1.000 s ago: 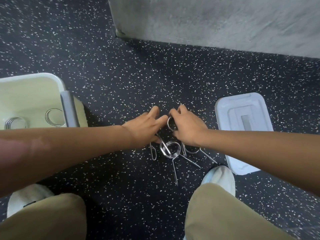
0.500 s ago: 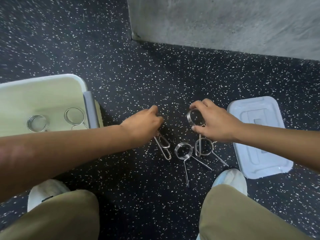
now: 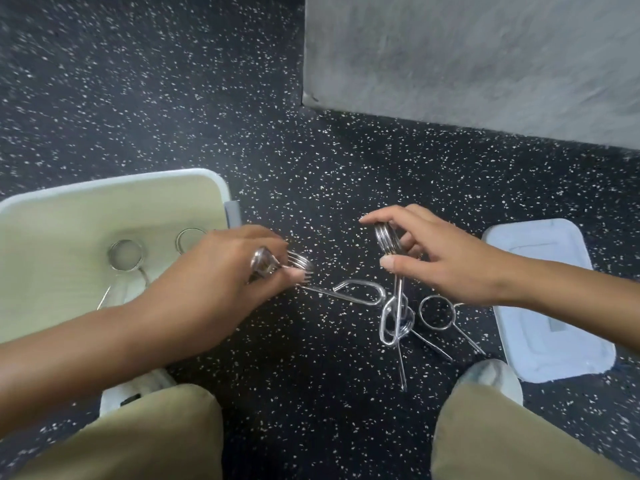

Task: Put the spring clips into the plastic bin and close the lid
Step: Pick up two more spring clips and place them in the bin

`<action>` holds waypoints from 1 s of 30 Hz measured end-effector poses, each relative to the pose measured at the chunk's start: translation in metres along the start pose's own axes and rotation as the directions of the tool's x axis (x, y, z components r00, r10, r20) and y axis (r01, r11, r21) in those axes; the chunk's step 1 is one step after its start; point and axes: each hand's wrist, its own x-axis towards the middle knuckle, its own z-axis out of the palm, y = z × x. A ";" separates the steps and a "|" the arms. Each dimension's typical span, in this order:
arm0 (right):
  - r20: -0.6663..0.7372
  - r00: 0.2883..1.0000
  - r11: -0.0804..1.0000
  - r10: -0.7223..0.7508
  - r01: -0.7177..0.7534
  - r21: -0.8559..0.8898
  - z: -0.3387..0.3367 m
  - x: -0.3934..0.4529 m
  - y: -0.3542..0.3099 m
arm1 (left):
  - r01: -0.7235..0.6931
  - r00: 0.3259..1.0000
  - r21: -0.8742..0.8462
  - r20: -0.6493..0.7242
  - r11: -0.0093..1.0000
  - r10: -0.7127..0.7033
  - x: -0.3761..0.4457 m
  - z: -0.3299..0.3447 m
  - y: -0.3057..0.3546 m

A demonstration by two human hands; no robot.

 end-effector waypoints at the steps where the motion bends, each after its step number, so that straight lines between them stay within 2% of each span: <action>1: 0.002 1.000 0.999 -0.015 0.015 0.038 -0.001 0.000 -0.009 | 0.017 0.999 -0.027 -0.032 1.000 -0.017 -0.006 -0.006 -0.004; 5: 0.017 0.998 0.977 -0.055 0.051 0.207 -0.004 0.006 -0.051 | 0.053 0.990 -0.106 -0.124 0.993 -0.066 -0.033 -0.026 -0.037; 14: 0.139 0.972 0.942 -0.190 0.141 0.304 -0.008 0.037 -0.128 | 0.055 0.984 0.208 -0.175 0.977 -0.018 -0.073 -0.077 -0.095; 19: 0.166 0.954 0.940 -0.251 0.200 0.276 -0.008 0.061 -0.158 | 0.069 0.995 0.368 -0.090 0.927 -0.038 -0.086 -0.093 -0.126; 22: 0.173 0.947 0.952 -0.269 0.235 0.197 -0.004 0.081 -0.173 | 0.049 0.999 0.460 -0.023 0.887 -0.044 -0.086 -0.090 -0.149; 25: 0.163 0.927 0.934 -0.338 0.352 -0.064 0.002 0.103 -0.188 | 0.101 0.988 0.518 0.048 0.850 -0.147 -0.081 -0.083 -0.175; 27: 0.221 0.882 0.851 -0.416 0.463 -0.249 0.010 0.118 -0.198 | 0.068 0.974 0.599 0.134 0.798 -0.184 -0.075 -0.079 -0.187; 30: 0.352 0.811 0.705 -0.468 0.583 -0.404 0.027 0.141 -0.202 | -0.062 0.961 0.651 0.242 0.756 -0.130 -0.071 -0.069 -0.202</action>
